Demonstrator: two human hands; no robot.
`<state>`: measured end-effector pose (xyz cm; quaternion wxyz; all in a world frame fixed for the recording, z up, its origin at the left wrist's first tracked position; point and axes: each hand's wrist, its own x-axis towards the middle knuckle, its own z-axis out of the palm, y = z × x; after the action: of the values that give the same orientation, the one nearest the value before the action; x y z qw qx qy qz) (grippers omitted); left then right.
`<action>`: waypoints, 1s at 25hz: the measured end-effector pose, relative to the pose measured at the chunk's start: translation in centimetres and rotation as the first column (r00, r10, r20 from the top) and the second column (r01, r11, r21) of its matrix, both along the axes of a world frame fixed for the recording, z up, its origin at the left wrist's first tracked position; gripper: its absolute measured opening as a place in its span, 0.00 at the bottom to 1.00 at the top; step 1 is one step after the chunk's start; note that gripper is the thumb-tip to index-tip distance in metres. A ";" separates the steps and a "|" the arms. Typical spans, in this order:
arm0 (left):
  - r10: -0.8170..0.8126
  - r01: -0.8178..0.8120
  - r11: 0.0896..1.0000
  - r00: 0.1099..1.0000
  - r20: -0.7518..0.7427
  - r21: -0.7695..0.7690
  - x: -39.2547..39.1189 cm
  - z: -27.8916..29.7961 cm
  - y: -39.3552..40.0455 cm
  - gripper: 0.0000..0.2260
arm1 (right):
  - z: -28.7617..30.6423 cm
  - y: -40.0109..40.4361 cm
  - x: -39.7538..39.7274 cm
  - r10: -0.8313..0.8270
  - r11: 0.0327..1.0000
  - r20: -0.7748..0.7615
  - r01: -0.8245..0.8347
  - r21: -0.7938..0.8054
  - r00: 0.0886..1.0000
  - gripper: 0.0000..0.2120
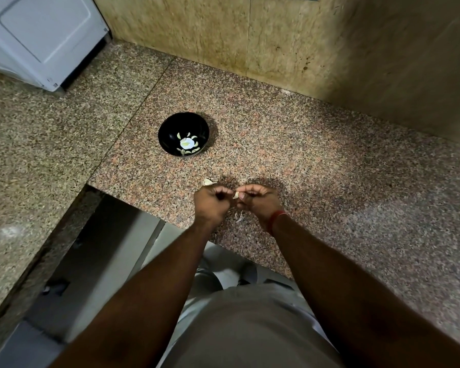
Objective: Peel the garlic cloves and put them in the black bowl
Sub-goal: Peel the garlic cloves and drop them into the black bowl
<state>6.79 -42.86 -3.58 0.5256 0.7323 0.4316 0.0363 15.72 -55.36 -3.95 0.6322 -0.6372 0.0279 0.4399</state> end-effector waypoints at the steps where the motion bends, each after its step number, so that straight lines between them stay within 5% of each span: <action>1: -0.021 0.022 1.000 1.000 -0.005 0.003 0.1 0.0 0.0 0.04 | 0.0 0.1 0.0 -0.003 1.000 0.011 0.003 -0.009 1.000 0.09; 13: -0.207 0.228 0.951 0.971 -0.117 0.208 0.5 1.0 0.0 0.06 | -0.5 0.8 0.1 -0.045 0.998 0.076 0.049 -0.044 0.996 0.06; 25: -0.163 0.168 0.947 0.986 -0.044 0.275 0.7 1.2 -0.4 0.07 | -0.3 1.2 0.4 -0.076 0.995 0.109 0.082 -0.051 0.991 0.07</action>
<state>7.45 -43.21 -2.40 0.4144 0.8326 0.3648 0.0445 16.08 -54.20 -4.30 0.6319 -0.6754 0.0313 0.3789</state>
